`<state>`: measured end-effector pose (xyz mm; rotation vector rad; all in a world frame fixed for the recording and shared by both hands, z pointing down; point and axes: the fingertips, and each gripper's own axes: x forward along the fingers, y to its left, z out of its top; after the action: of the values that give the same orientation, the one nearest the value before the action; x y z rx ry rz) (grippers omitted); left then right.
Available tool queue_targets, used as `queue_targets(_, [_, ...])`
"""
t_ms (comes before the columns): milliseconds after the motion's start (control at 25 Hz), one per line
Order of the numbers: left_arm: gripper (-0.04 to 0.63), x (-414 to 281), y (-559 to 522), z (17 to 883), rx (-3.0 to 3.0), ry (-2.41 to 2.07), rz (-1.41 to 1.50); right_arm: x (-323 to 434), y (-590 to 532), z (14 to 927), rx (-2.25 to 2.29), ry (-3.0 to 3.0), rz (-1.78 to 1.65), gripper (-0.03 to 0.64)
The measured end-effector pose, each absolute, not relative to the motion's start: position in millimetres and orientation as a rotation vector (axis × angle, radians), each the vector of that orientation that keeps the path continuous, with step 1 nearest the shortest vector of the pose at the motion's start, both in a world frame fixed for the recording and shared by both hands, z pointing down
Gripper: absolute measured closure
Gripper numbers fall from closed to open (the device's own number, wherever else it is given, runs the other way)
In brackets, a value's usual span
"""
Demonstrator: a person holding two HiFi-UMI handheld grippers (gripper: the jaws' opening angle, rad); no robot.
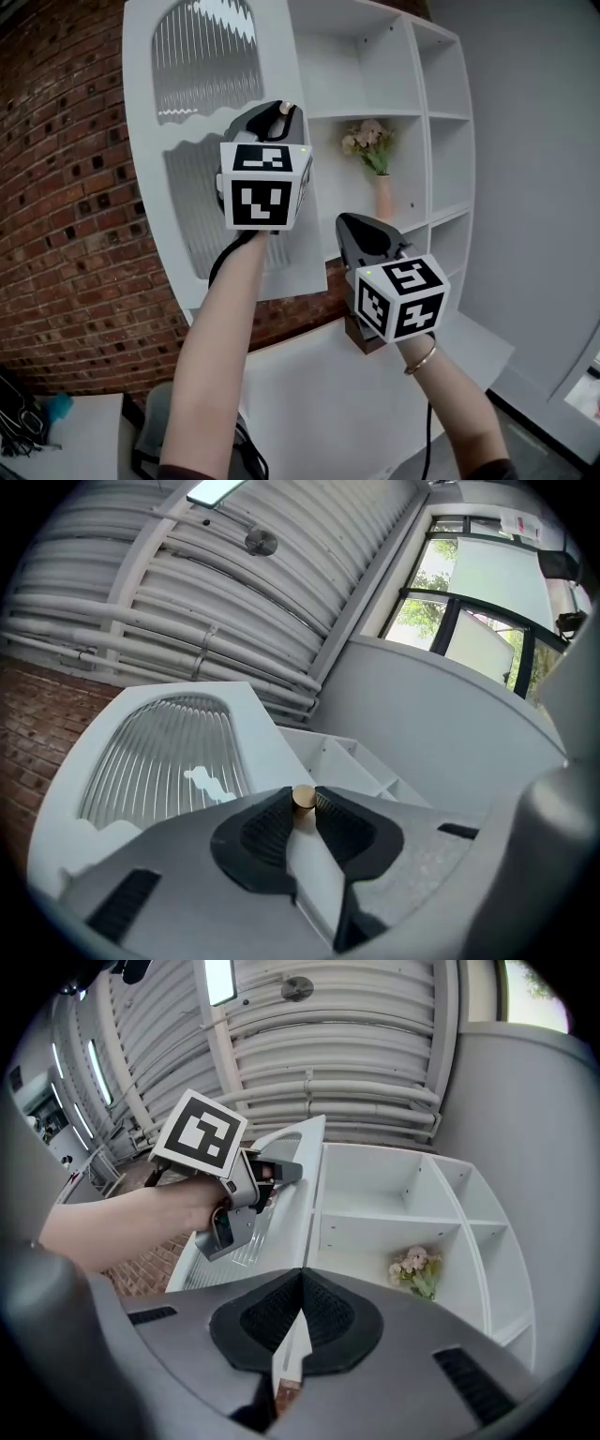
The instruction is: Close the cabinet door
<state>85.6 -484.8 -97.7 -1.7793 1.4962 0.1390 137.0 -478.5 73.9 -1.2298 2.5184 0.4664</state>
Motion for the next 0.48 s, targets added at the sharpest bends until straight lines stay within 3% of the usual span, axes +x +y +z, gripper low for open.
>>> queue_targets(480, [0.517, 78, -531, -100, -1.738, 1.549, 0.078, 111, -525, 80, -1.169, 2.589, 0.468, 0.617])
